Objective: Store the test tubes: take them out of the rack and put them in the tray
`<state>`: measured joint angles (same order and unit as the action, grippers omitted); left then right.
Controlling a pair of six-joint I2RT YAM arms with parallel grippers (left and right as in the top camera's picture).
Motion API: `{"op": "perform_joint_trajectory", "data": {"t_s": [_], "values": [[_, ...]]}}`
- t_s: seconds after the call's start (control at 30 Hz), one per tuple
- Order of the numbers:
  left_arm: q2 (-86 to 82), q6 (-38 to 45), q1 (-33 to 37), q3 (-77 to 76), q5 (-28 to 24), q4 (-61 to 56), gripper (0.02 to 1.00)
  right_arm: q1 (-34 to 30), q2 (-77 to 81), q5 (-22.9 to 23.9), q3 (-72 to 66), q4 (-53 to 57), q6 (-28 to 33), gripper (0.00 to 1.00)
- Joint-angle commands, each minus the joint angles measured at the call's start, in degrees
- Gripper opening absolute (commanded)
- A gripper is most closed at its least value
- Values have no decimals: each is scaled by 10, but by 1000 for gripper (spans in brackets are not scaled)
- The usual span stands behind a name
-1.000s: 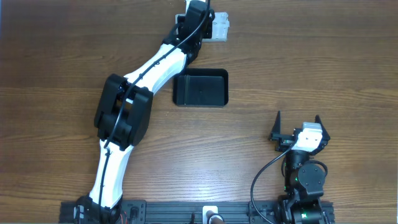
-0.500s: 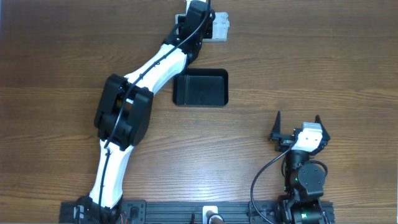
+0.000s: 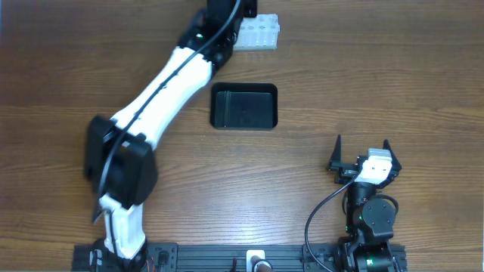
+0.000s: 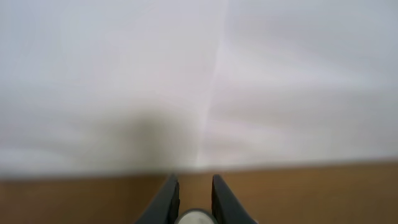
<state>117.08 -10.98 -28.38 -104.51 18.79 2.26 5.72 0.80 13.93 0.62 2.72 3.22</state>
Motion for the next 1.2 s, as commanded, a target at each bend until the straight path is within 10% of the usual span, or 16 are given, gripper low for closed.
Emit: {"op": "perform_joint_trajectory", "data": {"t_s": [0.03, 0.63, 1.2], "values": [[-88, 33, -1, -13, 10, 11, 91, -2, -5, -1, -3, 1, 1, 993], [-138, -165, -43, 8, -3, 374, 80, -2, -5, -1, -3, 1, 1, 991], [-45, -227, -87, 123, -16, 388, 104, -2, -5, -1, -3, 1, 1, 993]]}}
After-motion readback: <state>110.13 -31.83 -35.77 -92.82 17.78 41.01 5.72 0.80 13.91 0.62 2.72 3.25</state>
